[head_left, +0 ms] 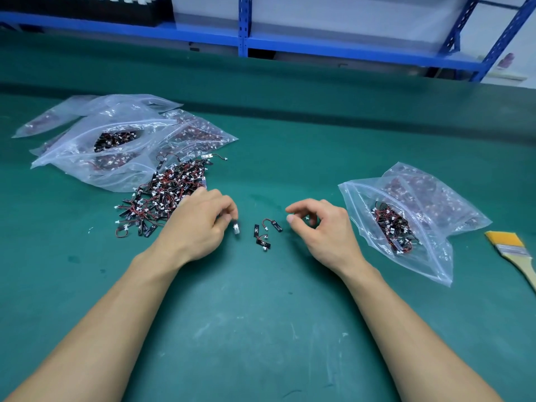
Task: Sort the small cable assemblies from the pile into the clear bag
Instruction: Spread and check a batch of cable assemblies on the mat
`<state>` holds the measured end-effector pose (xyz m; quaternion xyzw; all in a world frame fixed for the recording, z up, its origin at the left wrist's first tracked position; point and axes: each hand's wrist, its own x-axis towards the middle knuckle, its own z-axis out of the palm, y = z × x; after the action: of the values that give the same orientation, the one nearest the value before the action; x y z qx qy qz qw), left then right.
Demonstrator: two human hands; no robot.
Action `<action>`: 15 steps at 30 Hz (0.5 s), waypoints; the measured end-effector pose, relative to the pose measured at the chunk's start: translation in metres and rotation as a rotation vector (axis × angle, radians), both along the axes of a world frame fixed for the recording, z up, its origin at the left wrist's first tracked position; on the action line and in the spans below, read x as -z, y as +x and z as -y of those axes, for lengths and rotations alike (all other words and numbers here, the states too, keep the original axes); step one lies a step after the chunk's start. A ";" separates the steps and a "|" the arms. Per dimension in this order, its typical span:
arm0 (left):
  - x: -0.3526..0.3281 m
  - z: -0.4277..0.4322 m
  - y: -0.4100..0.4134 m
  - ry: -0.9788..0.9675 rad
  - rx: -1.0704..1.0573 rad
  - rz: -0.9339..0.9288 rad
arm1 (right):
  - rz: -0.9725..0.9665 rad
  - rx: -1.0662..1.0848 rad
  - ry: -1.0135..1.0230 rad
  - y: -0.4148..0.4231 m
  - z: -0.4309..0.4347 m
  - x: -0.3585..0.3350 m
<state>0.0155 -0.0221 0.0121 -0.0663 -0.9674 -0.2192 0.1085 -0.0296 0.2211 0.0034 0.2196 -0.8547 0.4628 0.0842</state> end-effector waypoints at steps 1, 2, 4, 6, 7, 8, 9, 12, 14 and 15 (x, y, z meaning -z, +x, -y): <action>0.001 0.000 0.000 -0.026 0.001 0.017 | -0.006 0.011 0.008 -0.001 -0.001 0.000; 0.001 -0.001 0.000 -0.042 -0.002 0.016 | -0.011 0.021 0.014 -0.002 -0.002 0.001; 0.003 -0.003 0.000 -0.037 -0.011 -0.042 | -0.014 0.037 0.020 -0.004 -0.004 0.001; 0.004 -0.008 0.001 0.012 0.000 -0.129 | -0.014 0.050 0.018 -0.005 -0.004 0.001; 0.004 -0.012 0.001 0.037 0.018 -0.158 | -0.015 0.055 0.017 -0.005 -0.004 0.001; 0.003 -0.016 0.003 0.051 0.041 -0.160 | -0.017 0.059 0.020 -0.005 -0.004 0.001; 0.002 -0.021 0.004 0.049 0.073 -0.145 | -0.018 0.061 0.024 -0.005 -0.004 0.001; 0.003 -0.033 0.006 0.016 0.141 -0.098 | -0.012 0.056 0.021 -0.004 -0.004 -0.001; 0.004 -0.034 0.006 0.039 0.144 -0.109 | -0.006 0.050 0.009 -0.003 -0.004 -0.002; 0.005 -0.034 0.007 0.062 0.139 -0.120 | -0.005 0.040 0.004 -0.002 -0.004 -0.002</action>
<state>0.0221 0.0121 0.0075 -0.1428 -0.9450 -0.2516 0.1527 -0.0318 0.2250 0.0054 0.2037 -0.8597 0.4587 0.0951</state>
